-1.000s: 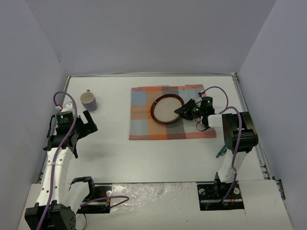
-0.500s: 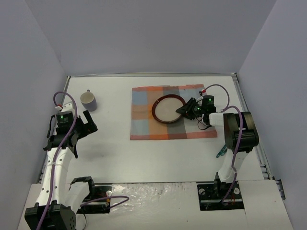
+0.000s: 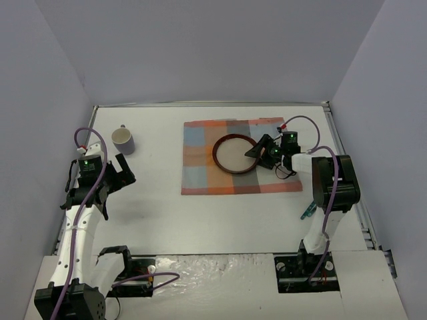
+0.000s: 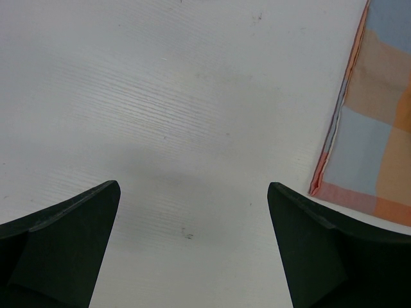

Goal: Set the dinner table for one person

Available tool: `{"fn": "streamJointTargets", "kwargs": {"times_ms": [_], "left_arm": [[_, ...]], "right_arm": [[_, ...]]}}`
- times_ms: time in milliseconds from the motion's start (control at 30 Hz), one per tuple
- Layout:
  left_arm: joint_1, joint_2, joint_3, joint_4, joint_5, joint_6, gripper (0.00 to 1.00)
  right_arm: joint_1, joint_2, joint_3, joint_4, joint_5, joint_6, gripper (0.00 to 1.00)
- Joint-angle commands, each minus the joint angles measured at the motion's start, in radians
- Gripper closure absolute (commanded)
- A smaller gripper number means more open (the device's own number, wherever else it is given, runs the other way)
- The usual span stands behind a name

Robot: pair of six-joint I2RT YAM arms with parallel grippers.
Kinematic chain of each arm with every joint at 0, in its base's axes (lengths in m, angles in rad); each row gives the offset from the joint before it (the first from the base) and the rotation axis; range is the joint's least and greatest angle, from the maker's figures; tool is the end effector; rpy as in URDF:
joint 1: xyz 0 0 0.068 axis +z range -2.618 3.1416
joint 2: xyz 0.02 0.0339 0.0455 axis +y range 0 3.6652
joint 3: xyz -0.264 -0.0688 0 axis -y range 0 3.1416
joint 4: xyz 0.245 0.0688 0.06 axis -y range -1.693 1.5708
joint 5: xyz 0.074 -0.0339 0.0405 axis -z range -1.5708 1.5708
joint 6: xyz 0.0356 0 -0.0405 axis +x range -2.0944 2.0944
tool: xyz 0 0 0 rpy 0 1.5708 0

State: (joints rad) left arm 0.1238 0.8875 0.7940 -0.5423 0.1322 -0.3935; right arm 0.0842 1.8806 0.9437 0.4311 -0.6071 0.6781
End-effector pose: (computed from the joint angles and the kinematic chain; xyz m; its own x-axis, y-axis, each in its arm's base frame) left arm 0.1899 0.0189 0.2902 -0.5377 -0.4499 -0.7131 -0.2418 0.8925 -0.3808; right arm 0.3812 0.0526 0.1530 -0.7313 0.4553 -0.5079 -0.1382 0.6302 0.7640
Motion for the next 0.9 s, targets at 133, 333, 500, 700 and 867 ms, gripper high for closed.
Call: {"fn": "streamJointTargets", "kwargs": {"times_ms": [133, 333, 500, 700, 867], "left_arm": [[-0.003, 0.001, 0.016, 0.033, -0.016, 0.008, 0.03], [-0.003, 0.001, 0.014, 0.031, -0.019, -0.001, 0.03], [-0.001, 0.014, 0.019, 0.026, -0.032, -0.027, 0.03], [0.002, 0.122, 0.174, 0.020, -0.097, -0.054, 0.03], [0.015, 0.308, 0.404, 0.001, -0.170, -0.042, 0.03]], "right_arm": [[-0.006, -0.163, 0.089, -0.243, 0.229, -0.134, 0.10], [0.001, -0.328, 0.105, -0.419, 0.439, -0.215, 0.00], [0.031, -0.574, 0.112, -0.494, 0.553, -0.268, 0.00], [0.063, -0.771, 0.089, -0.472, 0.548, -0.309, 0.00], [0.067, -0.880, 0.015, -0.399, 0.446, -0.271, 0.00]]}}
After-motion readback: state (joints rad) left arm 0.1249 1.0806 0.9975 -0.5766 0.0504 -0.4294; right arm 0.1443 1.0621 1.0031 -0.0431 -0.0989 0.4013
